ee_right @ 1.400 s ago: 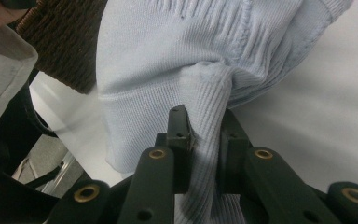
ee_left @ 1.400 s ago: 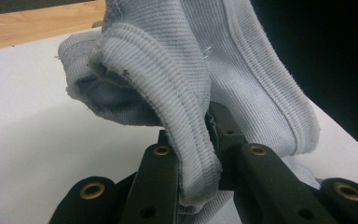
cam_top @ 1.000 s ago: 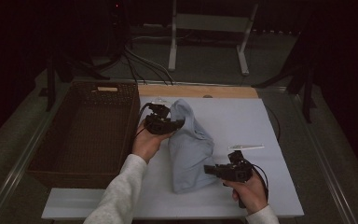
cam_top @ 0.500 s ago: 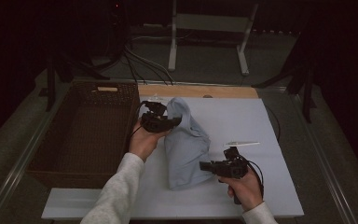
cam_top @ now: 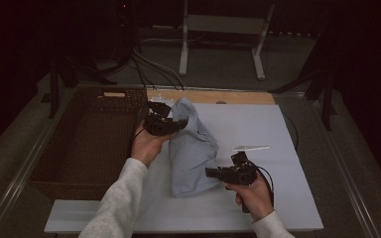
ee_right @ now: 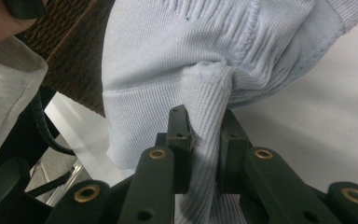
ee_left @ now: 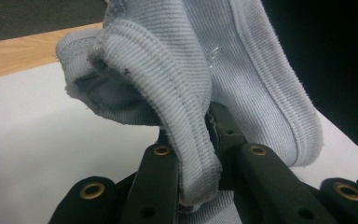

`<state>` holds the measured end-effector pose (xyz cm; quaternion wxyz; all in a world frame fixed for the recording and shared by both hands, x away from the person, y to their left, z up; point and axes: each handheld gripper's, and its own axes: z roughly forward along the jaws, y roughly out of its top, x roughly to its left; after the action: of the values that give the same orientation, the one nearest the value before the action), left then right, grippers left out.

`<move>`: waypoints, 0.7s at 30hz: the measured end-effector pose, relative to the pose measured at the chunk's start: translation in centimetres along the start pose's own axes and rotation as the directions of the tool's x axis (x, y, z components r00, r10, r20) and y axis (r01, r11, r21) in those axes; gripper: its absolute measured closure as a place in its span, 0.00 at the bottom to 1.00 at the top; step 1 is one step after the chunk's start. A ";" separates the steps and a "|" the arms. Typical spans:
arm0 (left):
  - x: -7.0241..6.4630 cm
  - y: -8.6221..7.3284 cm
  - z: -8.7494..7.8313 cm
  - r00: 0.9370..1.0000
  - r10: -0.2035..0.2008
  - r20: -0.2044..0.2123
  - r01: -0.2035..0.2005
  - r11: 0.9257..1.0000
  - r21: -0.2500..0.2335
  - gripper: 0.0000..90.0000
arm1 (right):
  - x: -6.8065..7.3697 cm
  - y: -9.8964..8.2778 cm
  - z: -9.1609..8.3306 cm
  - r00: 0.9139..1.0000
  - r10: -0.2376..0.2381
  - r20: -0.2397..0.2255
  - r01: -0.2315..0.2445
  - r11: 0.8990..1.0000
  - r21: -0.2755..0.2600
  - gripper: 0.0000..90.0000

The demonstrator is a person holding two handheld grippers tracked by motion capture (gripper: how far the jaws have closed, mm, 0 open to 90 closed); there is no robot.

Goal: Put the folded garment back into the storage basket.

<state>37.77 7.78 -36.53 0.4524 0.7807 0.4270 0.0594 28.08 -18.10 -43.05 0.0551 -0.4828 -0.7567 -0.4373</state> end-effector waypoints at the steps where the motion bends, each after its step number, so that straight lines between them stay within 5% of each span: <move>1: 0.1 0.1 -0.1 1.000 -0.002 -0.001 0.002 1.000 -0.002 0.92 | 0.0 0.1 0.0 1.000 -0.001 -0.002 0.001 1.000 -0.001 0.88; 21: 0.8 0.7 -1.3 1.000 -0.011 -0.024 0.010 0.999 -0.034 0.92 | 1.4 2.1 1.4 1.000 -0.014 -0.010 0.014 1.000 -0.003 0.88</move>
<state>38.11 9.09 -35.44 0.4606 0.7698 0.4357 0.0738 29.43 -15.84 -41.92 0.0549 -0.4754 -0.7591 -0.4412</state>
